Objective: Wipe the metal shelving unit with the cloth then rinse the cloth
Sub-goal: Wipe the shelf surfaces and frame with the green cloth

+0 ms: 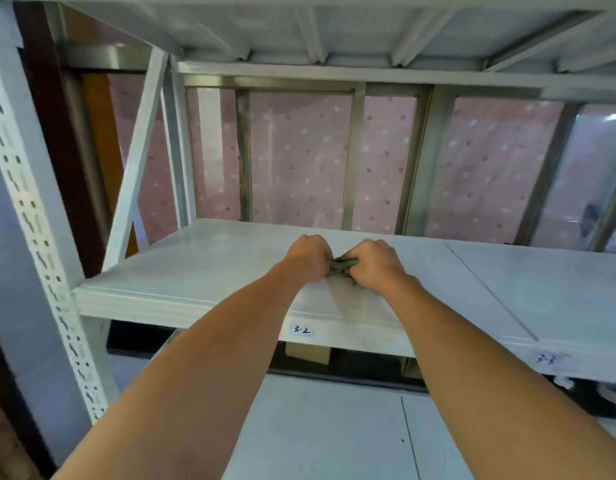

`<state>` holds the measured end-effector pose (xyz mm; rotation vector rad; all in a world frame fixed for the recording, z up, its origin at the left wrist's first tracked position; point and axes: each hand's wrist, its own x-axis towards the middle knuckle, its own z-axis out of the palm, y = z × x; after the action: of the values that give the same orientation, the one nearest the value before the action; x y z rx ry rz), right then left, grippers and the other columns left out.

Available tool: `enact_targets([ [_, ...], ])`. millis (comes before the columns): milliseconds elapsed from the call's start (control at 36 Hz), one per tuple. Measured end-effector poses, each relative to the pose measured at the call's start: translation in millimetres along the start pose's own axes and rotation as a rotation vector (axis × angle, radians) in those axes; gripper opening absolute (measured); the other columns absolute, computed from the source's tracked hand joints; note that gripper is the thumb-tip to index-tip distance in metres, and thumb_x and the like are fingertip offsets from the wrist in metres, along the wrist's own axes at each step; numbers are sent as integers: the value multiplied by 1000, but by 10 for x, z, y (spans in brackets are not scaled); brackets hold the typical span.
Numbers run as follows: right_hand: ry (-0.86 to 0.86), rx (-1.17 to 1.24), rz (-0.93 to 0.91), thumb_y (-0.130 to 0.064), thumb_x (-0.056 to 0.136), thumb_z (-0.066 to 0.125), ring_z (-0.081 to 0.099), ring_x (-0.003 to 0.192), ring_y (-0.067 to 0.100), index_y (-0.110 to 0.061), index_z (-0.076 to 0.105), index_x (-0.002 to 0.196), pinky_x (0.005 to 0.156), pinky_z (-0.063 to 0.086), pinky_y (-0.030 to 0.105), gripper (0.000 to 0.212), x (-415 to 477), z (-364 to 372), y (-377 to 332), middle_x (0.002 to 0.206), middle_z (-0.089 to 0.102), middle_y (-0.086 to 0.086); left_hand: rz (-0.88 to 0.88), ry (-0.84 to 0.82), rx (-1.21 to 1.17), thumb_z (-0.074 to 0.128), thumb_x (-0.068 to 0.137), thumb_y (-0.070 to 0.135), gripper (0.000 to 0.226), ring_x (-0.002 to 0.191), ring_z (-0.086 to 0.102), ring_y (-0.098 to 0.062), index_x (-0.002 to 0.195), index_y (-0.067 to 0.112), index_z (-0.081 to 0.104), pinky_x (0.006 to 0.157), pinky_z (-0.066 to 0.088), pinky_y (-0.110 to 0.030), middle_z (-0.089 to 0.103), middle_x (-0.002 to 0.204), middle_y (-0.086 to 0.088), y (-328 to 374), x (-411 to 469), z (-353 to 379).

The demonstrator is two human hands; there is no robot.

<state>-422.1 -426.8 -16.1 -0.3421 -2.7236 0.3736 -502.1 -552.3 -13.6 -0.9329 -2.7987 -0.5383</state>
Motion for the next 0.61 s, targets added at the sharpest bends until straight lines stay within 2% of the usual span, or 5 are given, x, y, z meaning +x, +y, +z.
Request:
enact_targets([
  [111, 14, 14, 21, -12, 87, 64, 66, 81, 26, -30, 79, 109, 76, 59, 32, 33, -392, -105, -76, 97, 74, 4, 31, 8, 2, 70, 86, 29, 16, 101, 62, -25, 96, 18, 78, 73, 45, -26, 70, 103, -4, 67, -358, -22],
  [278, 9, 44, 34, -14, 89, 68, 64, 86, 19, -29, 77, 113, 75, 52, 24, 30, -854, -236, -94, 106, 75, -2, 62, -19, 27, 66, 89, 30, 18, 98, 60, -23, 95, 19, 78, 76, 51, -28, 69, 100, -2, 215, -786, -84],
  [444, -20, 79, 60, -19, 87, 73, 65, 90, 20, -27, 77, 113, 82, 56, 30, 28, -1144, -401, -44, 108, 76, -2, 80, -58, -5, 71, 84, 28, 17, 92, 62, -22, 94, 18, 79, 67, 46, -27, 71, 94, -2, 408, -1040, -154],
  [611, -33, 69, 44, -21, 88, 72, 65, 88, 19, -27, 77, 113, 77, 55, 27, 27, -1164, -435, 0, 105, 76, -2, 53, -54, -2, 75, 82, 29, 13, 88, 60, -18, 92, 23, 79, 67, 44, -25, 68, 89, 3, 444, -992, -109],
])
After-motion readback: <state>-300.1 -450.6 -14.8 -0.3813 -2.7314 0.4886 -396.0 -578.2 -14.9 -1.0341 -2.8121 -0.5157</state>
